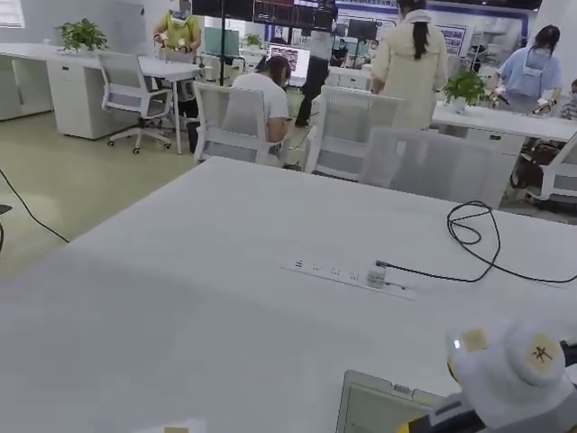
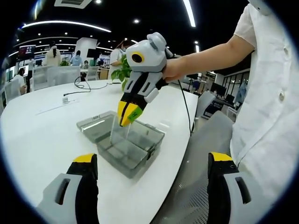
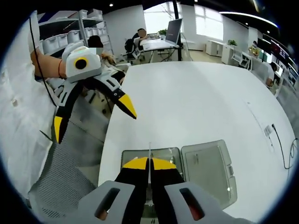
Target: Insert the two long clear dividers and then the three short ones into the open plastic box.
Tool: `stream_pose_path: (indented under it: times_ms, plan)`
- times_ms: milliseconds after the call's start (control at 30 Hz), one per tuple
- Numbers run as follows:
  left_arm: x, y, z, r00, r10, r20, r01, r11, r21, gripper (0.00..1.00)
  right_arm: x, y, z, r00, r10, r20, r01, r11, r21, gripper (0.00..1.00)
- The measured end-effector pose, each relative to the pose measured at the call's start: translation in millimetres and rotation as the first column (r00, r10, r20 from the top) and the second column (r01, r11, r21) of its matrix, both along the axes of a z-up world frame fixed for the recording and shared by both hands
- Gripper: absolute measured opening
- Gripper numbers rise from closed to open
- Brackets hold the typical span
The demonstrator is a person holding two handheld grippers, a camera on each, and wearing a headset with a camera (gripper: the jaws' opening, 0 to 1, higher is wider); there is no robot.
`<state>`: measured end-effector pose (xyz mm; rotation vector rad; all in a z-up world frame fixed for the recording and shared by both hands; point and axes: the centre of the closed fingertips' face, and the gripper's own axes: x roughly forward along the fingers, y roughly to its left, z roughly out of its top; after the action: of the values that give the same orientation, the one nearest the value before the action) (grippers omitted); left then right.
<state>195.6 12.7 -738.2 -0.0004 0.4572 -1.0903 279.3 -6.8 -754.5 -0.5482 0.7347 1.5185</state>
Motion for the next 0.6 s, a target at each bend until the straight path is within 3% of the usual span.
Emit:
stream_pose_path:
  times_ms: [200, 600]
  plan:
    - [1.1, 1.2, 0.7, 1.0, 0.011, -0.006, -0.011, 1.0, -0.013, 0.99, -1.2, -0.6, -5.9, 1.0, 0.013, 0.004, -0.013, 1.0, -0.022, 0.03]
    - [-0.1, -0.6, -0.8, 1.0, 0.005, -0.012, -0.005, 1.0, -0.016, 0.98, -7.7, 9.5, -21.3, 0.994, 0.061, 0.087, -0.054, 0.996, -0.073, 0.02]
